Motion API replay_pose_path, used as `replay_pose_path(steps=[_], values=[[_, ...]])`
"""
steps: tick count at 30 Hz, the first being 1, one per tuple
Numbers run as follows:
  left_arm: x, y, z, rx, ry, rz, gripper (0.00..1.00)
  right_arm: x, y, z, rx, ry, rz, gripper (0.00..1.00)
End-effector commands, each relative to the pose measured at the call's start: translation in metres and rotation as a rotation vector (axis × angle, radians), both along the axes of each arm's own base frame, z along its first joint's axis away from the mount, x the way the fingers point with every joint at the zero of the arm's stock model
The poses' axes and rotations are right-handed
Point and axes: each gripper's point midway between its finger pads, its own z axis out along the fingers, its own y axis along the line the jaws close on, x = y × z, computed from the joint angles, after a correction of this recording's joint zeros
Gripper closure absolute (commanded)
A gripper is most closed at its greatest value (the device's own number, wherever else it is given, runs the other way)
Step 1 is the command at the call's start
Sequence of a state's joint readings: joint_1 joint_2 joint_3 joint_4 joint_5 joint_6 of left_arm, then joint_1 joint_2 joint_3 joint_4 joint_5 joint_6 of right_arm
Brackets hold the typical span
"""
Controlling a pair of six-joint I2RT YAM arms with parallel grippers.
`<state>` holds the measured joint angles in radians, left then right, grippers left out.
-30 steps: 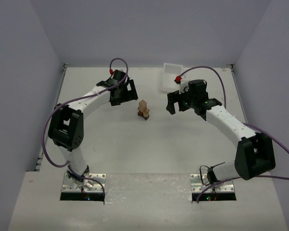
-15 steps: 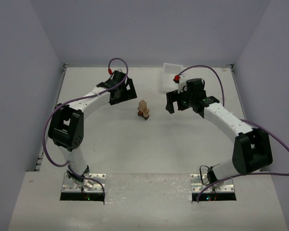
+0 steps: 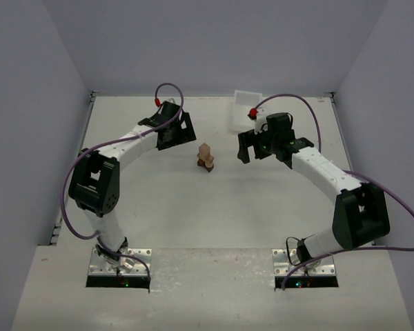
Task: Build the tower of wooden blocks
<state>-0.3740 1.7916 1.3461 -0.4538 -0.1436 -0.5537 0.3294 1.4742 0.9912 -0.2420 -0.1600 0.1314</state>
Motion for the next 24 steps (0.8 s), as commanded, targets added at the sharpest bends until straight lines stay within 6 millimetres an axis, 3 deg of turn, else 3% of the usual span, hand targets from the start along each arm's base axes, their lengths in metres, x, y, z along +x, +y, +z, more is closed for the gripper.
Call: replay_pose_path(steps=[1,14,18,24], values=[[0.004,-0.001,0.028,-0.018,-0.085,-0.002,0.00,0.014,0.007,0.023,0.028,-0.062,0.009,0.01],[-0.007,0.003,0.027,-0.027,-0.086,0.009,0.00,0.005,0.019,0.016,0.002,-0.069,0.072,0.01],[-0.011,0.004,0.025,-0.034,-0.079,0.021,0.00,-0.001,0.035,0.008,-0.095,-0.119,0.115,0.01],[-0.016,0.006,0.021,-0.036,-0.069,0.026,0.00,-0.013,0.064,0.008,-0.030,-0.181,0.223,0.01]])
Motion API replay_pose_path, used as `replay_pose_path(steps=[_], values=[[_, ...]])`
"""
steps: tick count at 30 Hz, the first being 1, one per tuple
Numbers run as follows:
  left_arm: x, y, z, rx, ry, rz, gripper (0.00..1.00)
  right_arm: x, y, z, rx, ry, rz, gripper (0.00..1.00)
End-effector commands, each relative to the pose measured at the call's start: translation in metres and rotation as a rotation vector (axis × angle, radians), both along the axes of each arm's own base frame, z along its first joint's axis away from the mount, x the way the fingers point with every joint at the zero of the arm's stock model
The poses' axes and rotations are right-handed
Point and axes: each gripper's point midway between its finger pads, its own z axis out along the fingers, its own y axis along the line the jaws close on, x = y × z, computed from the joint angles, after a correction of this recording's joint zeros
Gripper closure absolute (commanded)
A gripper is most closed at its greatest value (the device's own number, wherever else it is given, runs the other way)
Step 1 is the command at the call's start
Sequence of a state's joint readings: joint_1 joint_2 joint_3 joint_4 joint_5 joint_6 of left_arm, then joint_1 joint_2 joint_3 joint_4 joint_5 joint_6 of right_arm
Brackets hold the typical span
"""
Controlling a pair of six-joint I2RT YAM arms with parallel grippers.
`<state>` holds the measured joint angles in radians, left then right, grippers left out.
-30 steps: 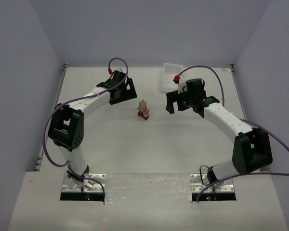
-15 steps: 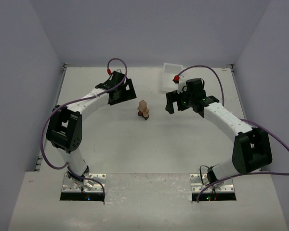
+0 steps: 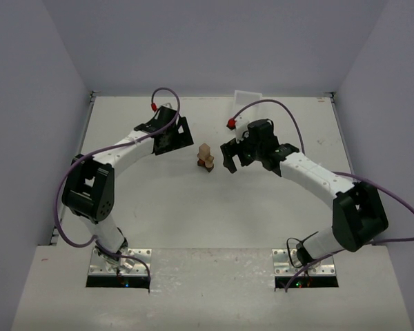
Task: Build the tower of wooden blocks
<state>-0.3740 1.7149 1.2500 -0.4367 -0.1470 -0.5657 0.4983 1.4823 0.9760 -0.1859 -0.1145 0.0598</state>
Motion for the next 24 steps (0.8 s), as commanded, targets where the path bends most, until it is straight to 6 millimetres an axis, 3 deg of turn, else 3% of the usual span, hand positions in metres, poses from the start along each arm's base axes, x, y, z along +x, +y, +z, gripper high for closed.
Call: replay_pose_path(steps=[1,8,13,24], values=[[0.003,-0.003,0.022,-0.033,-0.069,0.014,0.00,0.007,0.017,0.011,0.053,-0.116,0.060,0.01],[-0.010,0.000,0.011,-0.047,-0.041,0.033,0.00,0.009,0.048,0.023,0.141,-0.236,0.120,0.01],[-0.013,0.002,0.013,-0.048,-0.048,0.038,0.00,-0.001,0.064,0.018,0.185,-0.299,0.159,0.01],[-0.020,0.013,0.017,-0.024,-0.062,0.060,0.00,0.013,0.069,0.007,0.208,-0.350,0.090,0.01]])
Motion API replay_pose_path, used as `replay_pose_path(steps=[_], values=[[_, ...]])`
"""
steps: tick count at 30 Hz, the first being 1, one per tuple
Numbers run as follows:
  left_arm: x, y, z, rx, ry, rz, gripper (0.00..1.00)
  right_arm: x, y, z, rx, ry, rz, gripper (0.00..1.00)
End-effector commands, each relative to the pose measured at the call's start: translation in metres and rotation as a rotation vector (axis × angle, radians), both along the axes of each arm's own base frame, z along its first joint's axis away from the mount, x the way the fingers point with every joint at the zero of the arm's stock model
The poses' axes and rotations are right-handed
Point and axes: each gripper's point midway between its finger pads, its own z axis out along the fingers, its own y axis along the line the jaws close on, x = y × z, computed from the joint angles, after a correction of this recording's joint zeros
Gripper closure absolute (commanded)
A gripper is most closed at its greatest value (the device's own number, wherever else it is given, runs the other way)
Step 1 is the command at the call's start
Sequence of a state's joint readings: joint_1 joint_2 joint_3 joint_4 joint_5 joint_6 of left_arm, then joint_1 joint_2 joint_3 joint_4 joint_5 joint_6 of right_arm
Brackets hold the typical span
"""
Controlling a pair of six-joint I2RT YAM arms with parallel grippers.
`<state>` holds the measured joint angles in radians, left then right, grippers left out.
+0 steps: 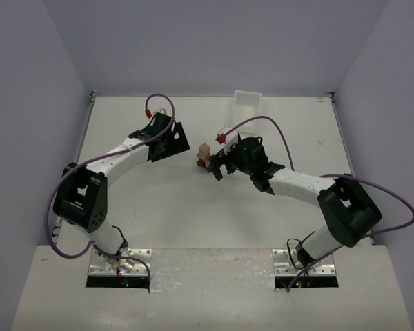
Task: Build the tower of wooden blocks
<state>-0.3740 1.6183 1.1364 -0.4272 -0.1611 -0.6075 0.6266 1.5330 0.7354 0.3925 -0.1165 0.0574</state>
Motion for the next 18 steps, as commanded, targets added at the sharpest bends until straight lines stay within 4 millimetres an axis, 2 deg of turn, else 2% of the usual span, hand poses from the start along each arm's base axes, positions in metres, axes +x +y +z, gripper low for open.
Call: replay_pose_path(steps=[1,18], values=[[0.005,0.003,0.019,-0.009,-0.069,0.022,0.00,0.019,0.009,0.020,0.072,-0.104,-0.042,0.01],[0.004,0.011,0.029,0.014,-0.106,0.021,0.00,0.039,0.025,0.013,0.085,-0.112,-0.038,0.01]])
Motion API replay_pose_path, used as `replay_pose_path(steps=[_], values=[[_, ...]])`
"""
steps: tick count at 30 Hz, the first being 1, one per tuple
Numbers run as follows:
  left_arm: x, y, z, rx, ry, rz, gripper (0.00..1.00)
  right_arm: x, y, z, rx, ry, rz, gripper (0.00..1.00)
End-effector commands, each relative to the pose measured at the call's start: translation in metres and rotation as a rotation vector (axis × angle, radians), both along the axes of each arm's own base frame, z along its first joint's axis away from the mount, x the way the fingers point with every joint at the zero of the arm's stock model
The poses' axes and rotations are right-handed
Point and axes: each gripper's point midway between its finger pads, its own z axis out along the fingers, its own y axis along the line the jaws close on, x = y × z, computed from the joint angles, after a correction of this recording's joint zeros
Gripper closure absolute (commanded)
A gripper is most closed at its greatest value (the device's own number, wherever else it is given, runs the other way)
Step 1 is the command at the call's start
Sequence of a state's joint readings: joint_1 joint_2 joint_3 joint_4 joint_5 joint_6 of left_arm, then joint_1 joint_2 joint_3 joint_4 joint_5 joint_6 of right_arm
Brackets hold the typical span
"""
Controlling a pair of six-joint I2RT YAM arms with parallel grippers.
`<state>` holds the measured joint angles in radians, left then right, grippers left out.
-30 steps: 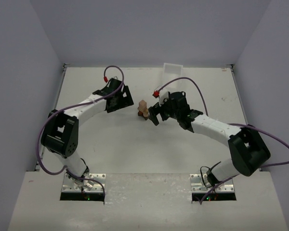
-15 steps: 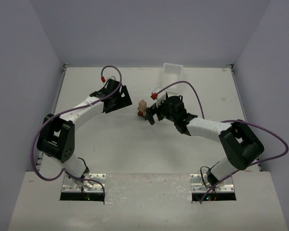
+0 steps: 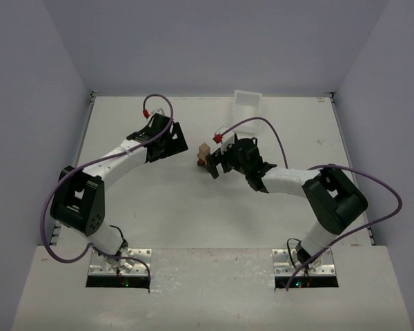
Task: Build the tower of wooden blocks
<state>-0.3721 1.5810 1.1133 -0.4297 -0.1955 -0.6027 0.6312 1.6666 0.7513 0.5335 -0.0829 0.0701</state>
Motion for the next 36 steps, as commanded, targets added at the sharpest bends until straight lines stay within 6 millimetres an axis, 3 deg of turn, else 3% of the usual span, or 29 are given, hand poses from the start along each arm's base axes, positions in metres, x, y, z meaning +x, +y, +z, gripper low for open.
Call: replay_pose_path(steps=[1,28,36], values=[[0.008,0.003,0.025,-0.006,-0.087,-0.001,0.00,0.020,0.016,0.035,0.075,-0.100,-0.008,0.01],[0.007,0.020,0.034,0.030,-0.110,0.025,0.00,0.039,0.020,0.033,0.060,-0.138,-0.057,0.01],[0.004,0.024,0.031,0.048,-0.093,0.028,0.00,0.044,0.012,0.032,0.039,-0.159,-0.107,0.01]])
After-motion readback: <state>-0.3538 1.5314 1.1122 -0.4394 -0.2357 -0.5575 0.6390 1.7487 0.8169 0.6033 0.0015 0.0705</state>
